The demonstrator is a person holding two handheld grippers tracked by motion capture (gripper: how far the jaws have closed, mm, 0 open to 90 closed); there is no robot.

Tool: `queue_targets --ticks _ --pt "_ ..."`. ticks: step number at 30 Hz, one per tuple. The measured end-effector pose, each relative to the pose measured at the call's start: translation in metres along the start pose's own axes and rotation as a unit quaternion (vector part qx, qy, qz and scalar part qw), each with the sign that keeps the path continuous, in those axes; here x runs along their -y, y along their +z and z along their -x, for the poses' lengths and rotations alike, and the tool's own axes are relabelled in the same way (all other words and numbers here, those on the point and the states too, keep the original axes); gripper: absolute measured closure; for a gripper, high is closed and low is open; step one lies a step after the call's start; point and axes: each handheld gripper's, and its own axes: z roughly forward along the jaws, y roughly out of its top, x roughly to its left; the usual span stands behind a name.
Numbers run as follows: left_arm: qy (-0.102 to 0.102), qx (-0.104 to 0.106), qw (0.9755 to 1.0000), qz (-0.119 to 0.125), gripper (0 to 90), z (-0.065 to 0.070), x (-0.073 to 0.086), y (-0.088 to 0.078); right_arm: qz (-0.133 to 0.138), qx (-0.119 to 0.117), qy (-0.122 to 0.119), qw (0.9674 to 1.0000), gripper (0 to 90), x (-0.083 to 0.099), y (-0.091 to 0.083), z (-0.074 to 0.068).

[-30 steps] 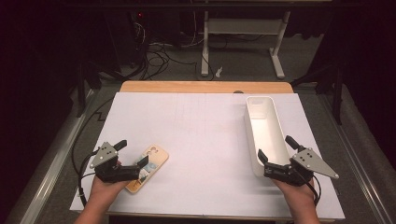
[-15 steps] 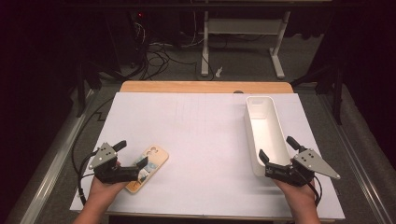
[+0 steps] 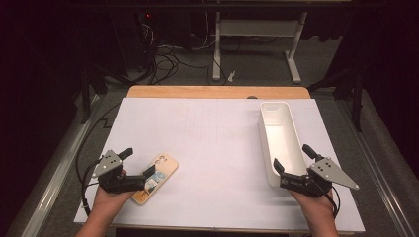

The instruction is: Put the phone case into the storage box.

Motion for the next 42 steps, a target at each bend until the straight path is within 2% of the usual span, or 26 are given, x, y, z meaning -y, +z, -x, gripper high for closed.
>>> queue_targets --ticks 9,13,24,31,42 --pt "0.0 -0.005 1.0 -0.003 0.8 -0.001 -0.001 -0.001 -0.001 -0.001 0.0 1.0 0.3 0.0 0.0 0.0" --pt "0.002 -0.009 0.9999 -0.011 0.8 -0.002 0.001 0.001 -0.004 -0.002 0.0 1.0 0.3 0.001 0.001 -0.001" --pt "-0.001 -0.035 0.999 -0.029 0.8 -0.007 0.002 0.005 -0.007 -0.002 0.001 1.0 0.3 0.002 0.003 0.0" --pt "0.001 -0.051 0.9977 -0.045 0.7 -0.01 0.004 0.007 -0.008 -0.001 0.002 1.0 0.3 0.002 0.004 -0.001" --pt "0.004 -0.078 0.9943 -0.072 0.7 -0.014 0.008 0.011 -0.005 -0.002 -0.001 1.0 0.3 0.0 0.003 -0.003"
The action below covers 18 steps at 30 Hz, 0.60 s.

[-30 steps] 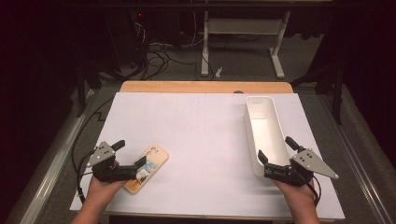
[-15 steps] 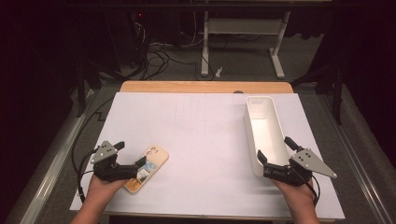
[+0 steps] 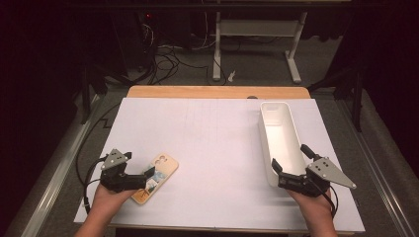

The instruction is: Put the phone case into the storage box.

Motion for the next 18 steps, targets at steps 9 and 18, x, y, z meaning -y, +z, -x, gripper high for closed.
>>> queue_targets --ticks 9,18 --pt "0.002 -0.023 0.9993 -0.028 0.7 -0.0023 0.0022 0.0037 0.007 0.002 -0.005 1.0 0.3 -0.0033 -0.0023 -0.0021" --pt "-0.002 -0.038 0.9984 -0.041 0.7 -0.0052 0.0009 0.0041 0.0 0.001 -0.004 1.0 0.3 -0.0069 -0.0026 -0.0044"
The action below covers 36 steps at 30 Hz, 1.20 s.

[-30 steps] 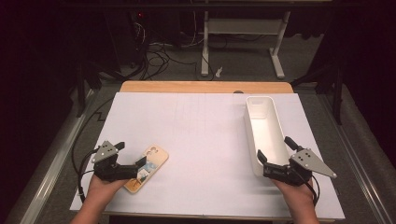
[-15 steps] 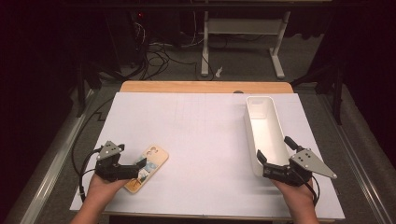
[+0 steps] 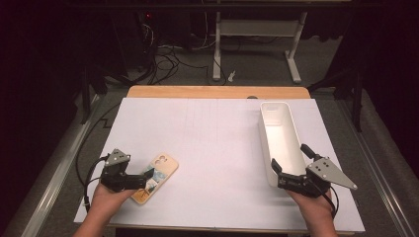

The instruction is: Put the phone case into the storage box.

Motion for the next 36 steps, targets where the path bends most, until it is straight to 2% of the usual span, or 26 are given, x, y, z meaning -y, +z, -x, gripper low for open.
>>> queue_targets --ticks 9,12,15,18,21,24,26,31,33,36 --pt "-0.008 -0.009 0.9998 -0.016 0.7 -0.002 -0.004 0.0 0.003 0.0 -0.006 1.0 0.3 -0.001 0.0 0.0" --pt "-0.001 -0.015 0.9995 -0.027 0.7 -0.001 -0.006 0.001 0.003 -0.002 -0.009 1.0 0.3 -0.001 0.0 0.001" --pt "0.0 -0.024 0.9988 -0.043 0.7 -0.004 -0.007 0.002 0.004 -0.003 -0.007 1.0 0.3 0.0 0.0 0.001" --pt "-0.014 -0.025 0.9976 -0.063 0.7 -0.006 -0.011 0.0 0.006 -0.006 -0.007 0.9999 0.3 0.0 0.0 0.002" --pt "-0.008 -0.033 0.9961 -0.081 0.7 -0.006 -0.013 -0.001 0.007 -0.007 -0.007 0.9999 0.3 -0.001 -0.001 0.002" --pt "-0.002 -0.041 0.9933 -0.108 0.7 -0.006 -0.014 0.0 0.009 -0.008 -0.004 0.9999 0.3 -0.001 -0.001 0.003" --pt "-0.003 -0.044 0.9904 -0.131 0.7 -0.005 -0.014 0.0 0.01 -0.009 -0.001 0.9999 0.3 -0.001 -0.001 0.004" --pt "0.02 -0.053 0.9839 -0.169 0.7 -0.001 -0.014 -0.002 0.012 -0.009 -0.001 0.9999 0.3 -0.002 -0.002 0.004" --pt "0.014 -0.056 0.982 -0.18 0.7 -0.001 -0.015 -0.002 0.012 -0.009 0.0 0.9999 0.3 -0.002 -0.002 0.004" --pt "0.019 -0.06 0.9761 -0.208 0.7 0.001 -0.015 -0.002 0.013 -0.01 0.001 0.9999 0.3 -0.002 -0.003 0.005"
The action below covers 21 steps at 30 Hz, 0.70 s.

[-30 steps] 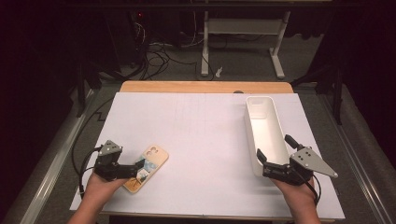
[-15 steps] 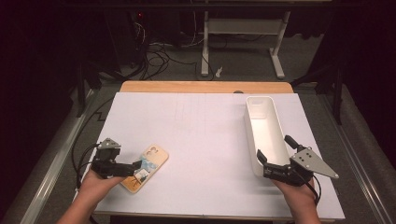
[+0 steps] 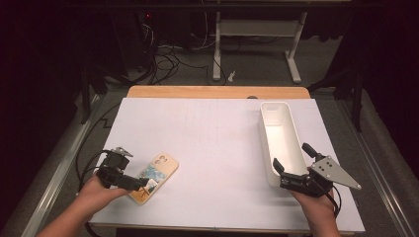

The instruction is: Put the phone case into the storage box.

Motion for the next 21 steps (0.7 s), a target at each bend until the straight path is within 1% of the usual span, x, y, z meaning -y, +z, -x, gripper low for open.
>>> queue_targets --ticks 1,2,3,5,6,8,10,11,12,14,18,21 --pt "0.003 -0.001 1.0 -0.007 0.7 0.001 0.001 0.001 0.0 0.0 0.0 1.0 0.3 0.0 0.0 0.0" --pt "0.009 -0.006 0.9998 -0.02 0.7 0.001 0.001 0.001 0.0 0.0 0.0 1.0 0.3 0.0 0.0 0.0" --pt "0.01 -0.008 0.9996 -0.024 0.7 0.002 0.002 0.002 0.0 0.0 0.0 1.0 0.3 0.0 0.0 0.0" --pt "0.019 -0.014 0.9989 -0.04 0.7 0.004 0.002 0.002 0.0 0.0 0.002 1.0 0.3 0.0 -0.001 0.0" --pt "0.021 -0.017 0.9987 -0.043 0.7 0.005 0.002 0.003 0.0 0.0 0.002 1.0 0.3 0.0 -0.001 0.0" --pt "0.027 -0.022 0.9978 -0.056 0.7 0.007 0.002 0.004 0.0 0.0 0.002 1.0 0.3 0.0 -0.001 0.0" --pt "0.039 -0.029 0.9961 -0.074 0.7 0.01 0.002 0.007 0.0 -0.001 0.001 1.0 0.3 0.0 -0.001 0.0" --pt "0.044 -0.034 0.9948 -0.085 0.7 0.011 0.003 0.008 0.0 -0.001 0.002 1.0 0.3 0.0 -0.001 0.0" --pt "0.047 -0.036 0.9944 -0.088 0.7 0.012 0.003 0.009 -0.001 -0.001 0.003 1.0 0.3 0.0 -0.001 -0.001" --pt "0.058 -0.045 0.9915 -0.108 0.7 0.014 0.003 0.012 -0.001 -0.003 0.001 1.0 0.3 0.0 0.0 -0.001" --pt "0.063 -0.056 0.9873 -0.135 0.6 0.018 0.002 0.017 -0.001 -0.004 0.001 1.0 0.3 0.0 -0.001 -0.001" --pt "0.064 -0.062 0.9846 -0.151 0.6 0.02 0.001 0.021 0.0 -0.004 0.001 1.0 0.3 0.001 -0.001 -0.001"
